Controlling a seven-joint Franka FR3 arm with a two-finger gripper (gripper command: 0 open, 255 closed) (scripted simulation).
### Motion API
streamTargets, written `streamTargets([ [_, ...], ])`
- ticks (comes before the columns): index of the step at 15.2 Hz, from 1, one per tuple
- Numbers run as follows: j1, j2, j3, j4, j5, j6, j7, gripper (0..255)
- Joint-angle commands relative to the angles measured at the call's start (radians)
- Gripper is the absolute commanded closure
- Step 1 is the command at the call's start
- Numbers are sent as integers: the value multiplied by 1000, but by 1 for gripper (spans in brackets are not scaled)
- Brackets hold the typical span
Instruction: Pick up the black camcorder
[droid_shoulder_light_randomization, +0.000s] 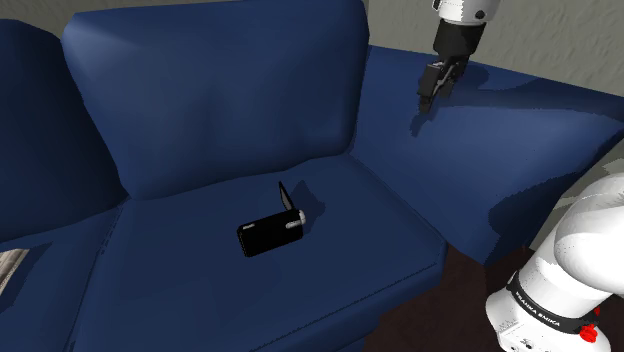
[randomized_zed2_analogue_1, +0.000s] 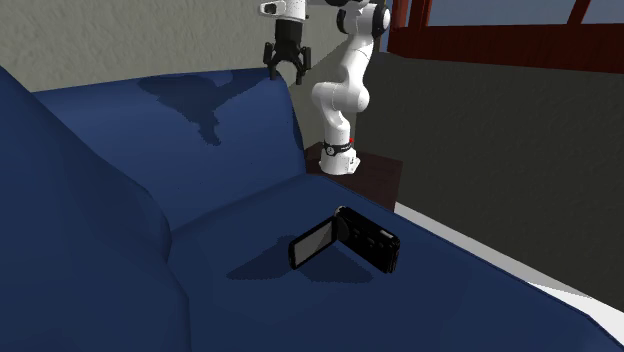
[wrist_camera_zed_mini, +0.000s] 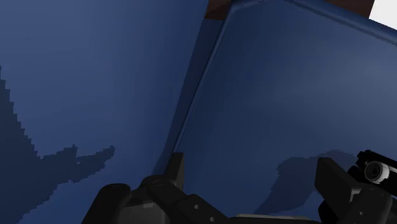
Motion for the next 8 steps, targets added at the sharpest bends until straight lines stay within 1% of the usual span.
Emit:
streamTargets([
  [1, 0, 0, 0, 0, 0, 0, 0, 0],
  [8, 12, 177, 124, 3, 53, 145, 185, 0],
])
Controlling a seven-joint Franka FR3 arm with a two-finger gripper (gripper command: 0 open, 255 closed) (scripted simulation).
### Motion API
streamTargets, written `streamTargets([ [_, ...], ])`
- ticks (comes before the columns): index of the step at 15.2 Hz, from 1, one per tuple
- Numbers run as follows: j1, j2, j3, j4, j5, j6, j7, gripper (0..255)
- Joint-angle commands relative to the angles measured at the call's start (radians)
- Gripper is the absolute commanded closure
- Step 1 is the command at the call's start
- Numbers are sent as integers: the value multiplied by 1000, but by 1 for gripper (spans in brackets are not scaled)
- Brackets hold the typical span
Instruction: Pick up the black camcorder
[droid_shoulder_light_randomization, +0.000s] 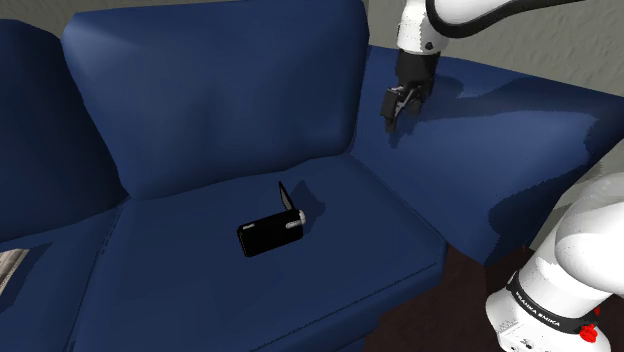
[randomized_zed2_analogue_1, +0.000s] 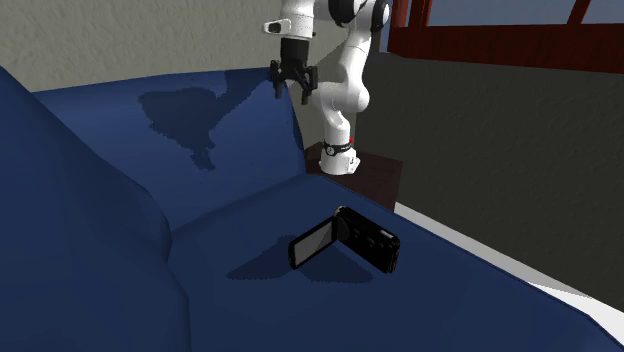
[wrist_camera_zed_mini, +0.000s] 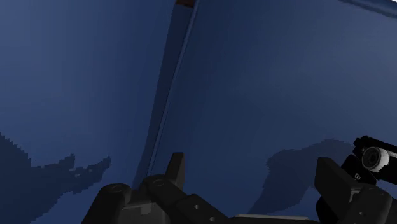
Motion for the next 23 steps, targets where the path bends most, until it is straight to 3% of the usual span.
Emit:
streamTargets([
  [1, 2, 67, 38, 20, 12, 40, 58, 0],
  [11, -4, 419, 190, 163, -13, 204, 333, 0],
  [17, 8, 664, 246, 317, -94, 255, 510, 0],
  [23, 59, 920, 252, 525, -190, 257, 668, 0],
])
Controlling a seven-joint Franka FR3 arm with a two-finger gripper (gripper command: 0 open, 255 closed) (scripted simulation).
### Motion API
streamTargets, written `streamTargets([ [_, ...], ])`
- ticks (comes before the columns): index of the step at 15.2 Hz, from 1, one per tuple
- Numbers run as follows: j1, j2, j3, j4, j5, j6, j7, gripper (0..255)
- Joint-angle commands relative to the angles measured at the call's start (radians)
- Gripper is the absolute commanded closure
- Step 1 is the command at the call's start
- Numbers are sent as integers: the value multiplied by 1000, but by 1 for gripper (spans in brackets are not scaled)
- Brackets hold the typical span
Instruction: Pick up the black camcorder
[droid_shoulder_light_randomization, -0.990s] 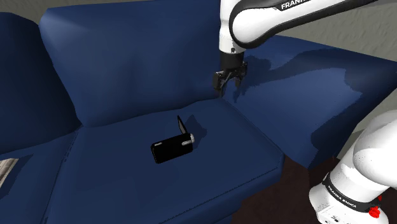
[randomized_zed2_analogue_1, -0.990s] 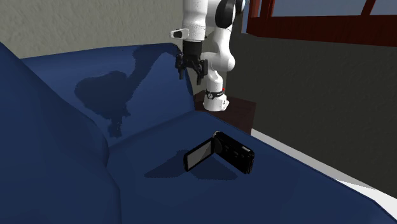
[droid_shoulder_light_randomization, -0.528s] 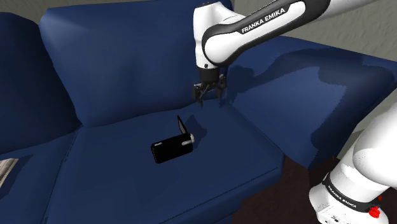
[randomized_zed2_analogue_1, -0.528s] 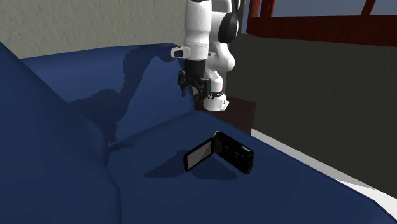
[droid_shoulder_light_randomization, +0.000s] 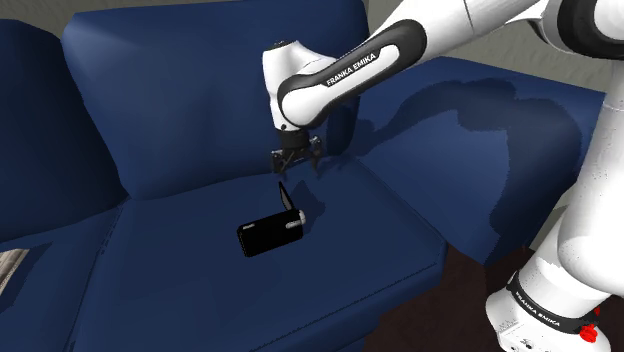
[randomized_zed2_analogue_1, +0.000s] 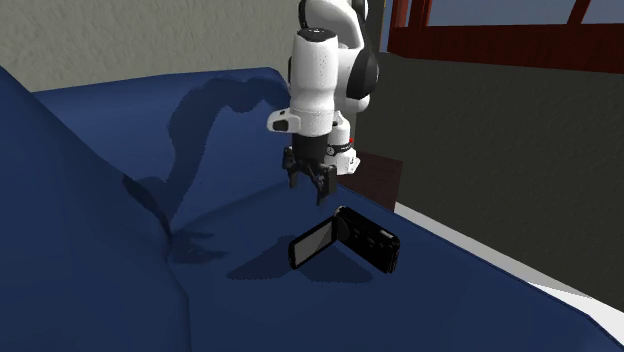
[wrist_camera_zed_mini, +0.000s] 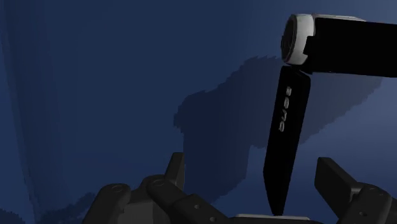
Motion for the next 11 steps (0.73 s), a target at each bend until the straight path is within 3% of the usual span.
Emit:
streamTargets([
  [1, 22, 88, -5, 75, -30, -2, 49, 0],
  [5, 67, 231, -22, 221, -67, -24, 111, 0],
  [11, 73, 269, -32, 194, -85, 39, 124, 0],
])
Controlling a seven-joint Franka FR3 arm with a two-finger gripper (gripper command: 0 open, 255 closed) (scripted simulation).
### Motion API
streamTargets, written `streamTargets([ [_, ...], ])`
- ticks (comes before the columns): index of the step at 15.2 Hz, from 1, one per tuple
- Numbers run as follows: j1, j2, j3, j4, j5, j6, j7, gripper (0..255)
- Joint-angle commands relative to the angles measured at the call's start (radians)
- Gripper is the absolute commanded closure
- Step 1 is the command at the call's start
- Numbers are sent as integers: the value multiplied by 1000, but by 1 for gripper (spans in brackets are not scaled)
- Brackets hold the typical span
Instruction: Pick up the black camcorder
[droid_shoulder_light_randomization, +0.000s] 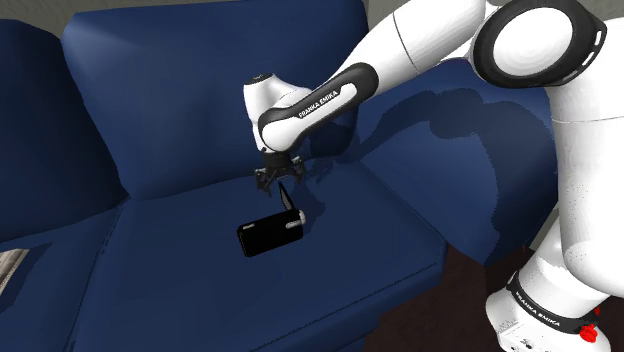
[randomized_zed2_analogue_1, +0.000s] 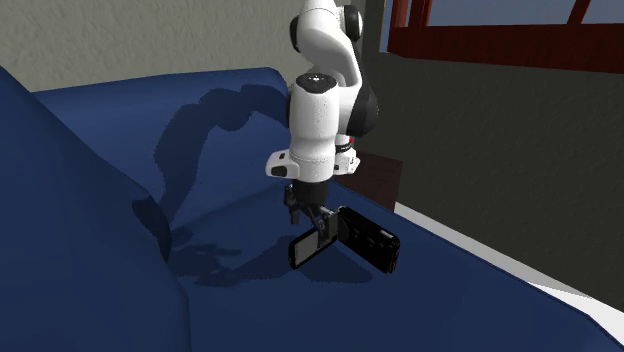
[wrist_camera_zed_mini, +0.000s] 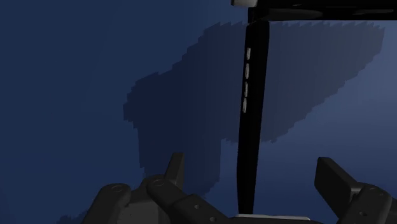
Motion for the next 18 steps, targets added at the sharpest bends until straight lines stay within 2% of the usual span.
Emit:
streamTargets([
  [1, 3, 16, -4, -13, -8, 29, 7, 0],
  [3, 3, 16, -4, -13, -8, 29, 7, 0],
  [4, 3, 18, -4, -11, -8, 28, 7, 255],
  [13, 3, 16, -4, -13, -8, 29, 7, 255],
  [18, -2, -17, 4, 7, 8, -23, -5, 255],
])
